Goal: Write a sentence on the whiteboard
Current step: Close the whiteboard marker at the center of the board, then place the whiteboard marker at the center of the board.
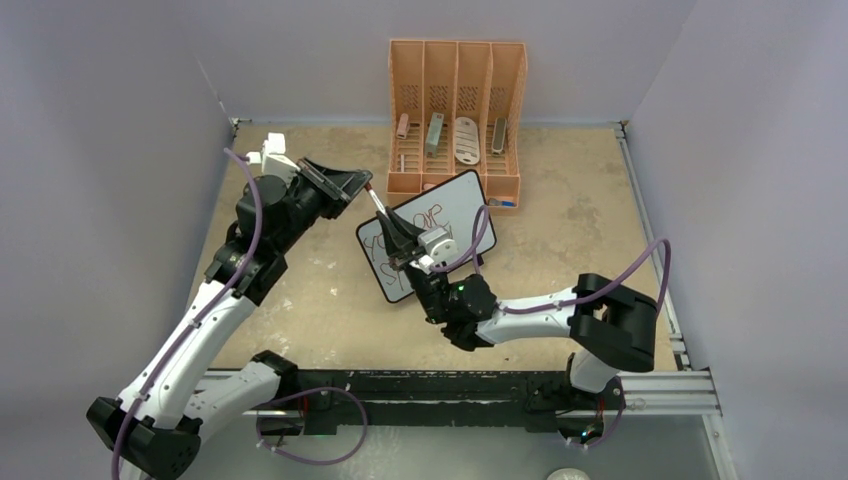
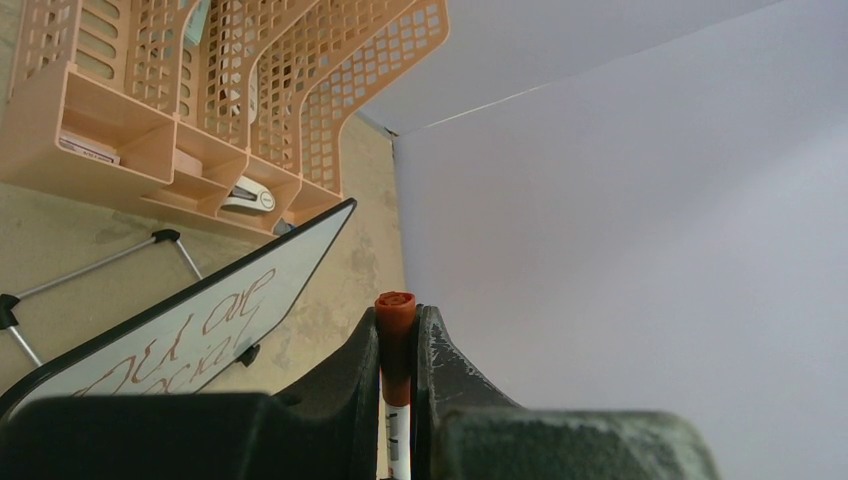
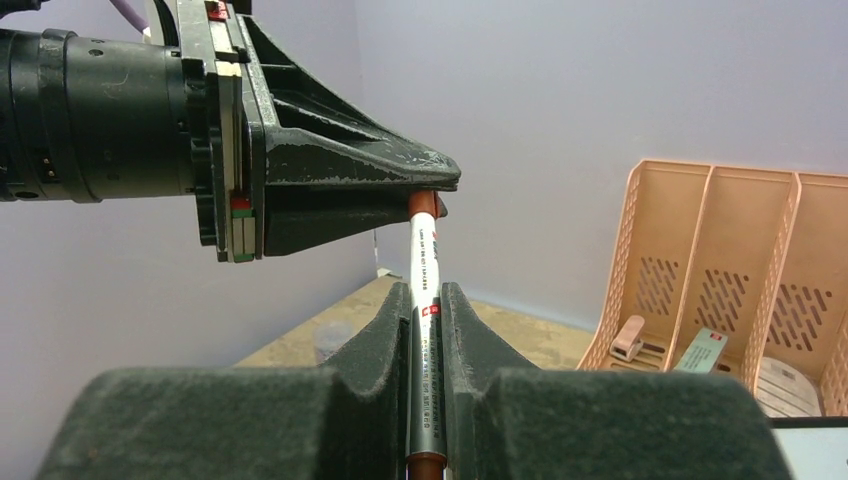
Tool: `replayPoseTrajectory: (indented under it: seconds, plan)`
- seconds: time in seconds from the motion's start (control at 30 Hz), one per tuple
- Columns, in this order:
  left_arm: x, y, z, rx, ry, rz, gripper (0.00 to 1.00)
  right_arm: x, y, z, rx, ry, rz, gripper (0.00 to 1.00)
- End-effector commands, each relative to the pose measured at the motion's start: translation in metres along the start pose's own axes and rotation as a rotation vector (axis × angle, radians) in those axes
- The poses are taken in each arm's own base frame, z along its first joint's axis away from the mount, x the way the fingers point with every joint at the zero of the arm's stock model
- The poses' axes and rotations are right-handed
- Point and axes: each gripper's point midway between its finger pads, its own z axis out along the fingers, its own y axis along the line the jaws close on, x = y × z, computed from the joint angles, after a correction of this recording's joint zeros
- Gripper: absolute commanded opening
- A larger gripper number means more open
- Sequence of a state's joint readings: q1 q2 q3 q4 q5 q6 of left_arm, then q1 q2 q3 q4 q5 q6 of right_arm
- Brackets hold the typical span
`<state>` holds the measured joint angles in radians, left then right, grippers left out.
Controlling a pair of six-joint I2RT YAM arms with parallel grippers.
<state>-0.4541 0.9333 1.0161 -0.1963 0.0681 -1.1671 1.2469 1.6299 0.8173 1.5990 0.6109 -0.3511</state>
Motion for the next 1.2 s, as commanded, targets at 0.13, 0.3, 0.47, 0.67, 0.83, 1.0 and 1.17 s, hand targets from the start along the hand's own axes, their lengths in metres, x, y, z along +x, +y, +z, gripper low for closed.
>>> replayPoseTrajectory:
  seconds: [0.13,0.3,0.47,0.67,0.83,1.0,1.17]
  plan:
    - [0.054,-0.008,-0.034,0.034,0.247,0.058,0.06,-0.076,-0.041,0.011,0.141,-0.196,0.204,0.00]
    - [0.016,-0.008,-0.049,-0.037,0.065,0.156,0.48,-0.064,-0.049,-0.006,0.138,-0.091,0.252,0.00]
    - [-0.015,-0.005,-0.073,-0.082,-0.079,0.233,0.61,-0.045,-0.059,-0.025,0.155,0.065,0.256,0.00]
    - [-0.032,0.007,-0.099,-0.126,-0.165,0.335,0.66,-0.015,-0.086,-0.053,0.287,0.241,0.283,0.00]
    - [-0.038,0.029,-0.112,-0.175,-0.211,0.451,0.70,0.012,-0.113,-0.080,0.408,0.345,0.283,0.00]
    - [-0.040,0.056,-0.121,-0.210,-0.258,0.551,0.76,0.039,-0.149,-0.112,0.560,0.430,0.335,0.00]
    - [-0.034,0.090,-0.120,-0.266,-0.264,0.612,0.78,0.060,-0.192,-0.147,0.746,0.478,0.352,0.00]
